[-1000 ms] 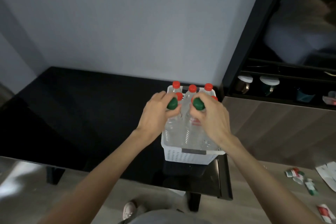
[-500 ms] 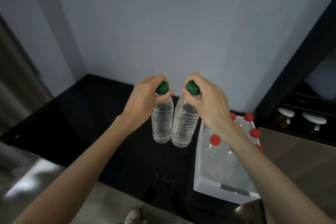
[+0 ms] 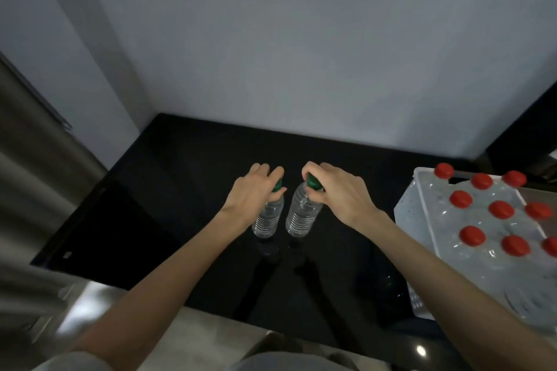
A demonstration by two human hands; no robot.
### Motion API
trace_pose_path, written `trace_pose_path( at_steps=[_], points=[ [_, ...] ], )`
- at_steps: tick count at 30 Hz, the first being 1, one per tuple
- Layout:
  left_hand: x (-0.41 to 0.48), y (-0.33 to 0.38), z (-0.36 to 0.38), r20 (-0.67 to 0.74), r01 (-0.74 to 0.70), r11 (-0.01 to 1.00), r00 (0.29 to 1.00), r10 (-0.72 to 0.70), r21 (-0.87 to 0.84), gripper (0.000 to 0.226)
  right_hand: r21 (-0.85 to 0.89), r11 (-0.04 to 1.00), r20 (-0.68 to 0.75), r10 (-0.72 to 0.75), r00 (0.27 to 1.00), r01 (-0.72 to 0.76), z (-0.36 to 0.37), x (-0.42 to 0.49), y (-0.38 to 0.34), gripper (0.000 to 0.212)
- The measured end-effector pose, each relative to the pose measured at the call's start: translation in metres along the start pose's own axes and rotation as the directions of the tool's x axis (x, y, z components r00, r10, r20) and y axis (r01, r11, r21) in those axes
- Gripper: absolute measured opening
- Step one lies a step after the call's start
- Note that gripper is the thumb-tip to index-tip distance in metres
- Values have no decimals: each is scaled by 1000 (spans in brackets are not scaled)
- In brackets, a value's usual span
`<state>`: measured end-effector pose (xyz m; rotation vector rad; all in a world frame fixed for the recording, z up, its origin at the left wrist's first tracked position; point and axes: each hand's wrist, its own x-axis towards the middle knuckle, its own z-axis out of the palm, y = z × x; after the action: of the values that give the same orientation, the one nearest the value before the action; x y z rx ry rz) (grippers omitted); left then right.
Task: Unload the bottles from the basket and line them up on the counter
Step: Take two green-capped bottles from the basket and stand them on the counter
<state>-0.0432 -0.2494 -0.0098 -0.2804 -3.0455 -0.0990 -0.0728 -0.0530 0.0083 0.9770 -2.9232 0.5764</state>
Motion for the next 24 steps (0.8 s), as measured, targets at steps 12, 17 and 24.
trace_pose_path(
  at_steps=[12,17,24],
  points=[
    [17,-40,27,-4,48,975,999,-50,-216,33,-67,987,66,149,987,-144,46,36,-9,30],
    [3,-33,45,27,130,912,991,-130,-388,53,45,983,48,174,984,-176,60,33,-11,45],
    [-5,-19,38,-44,186,941,978,-206,-283,64,4,988,3,156,988,-156,36,13,-10,63]
  ],
)
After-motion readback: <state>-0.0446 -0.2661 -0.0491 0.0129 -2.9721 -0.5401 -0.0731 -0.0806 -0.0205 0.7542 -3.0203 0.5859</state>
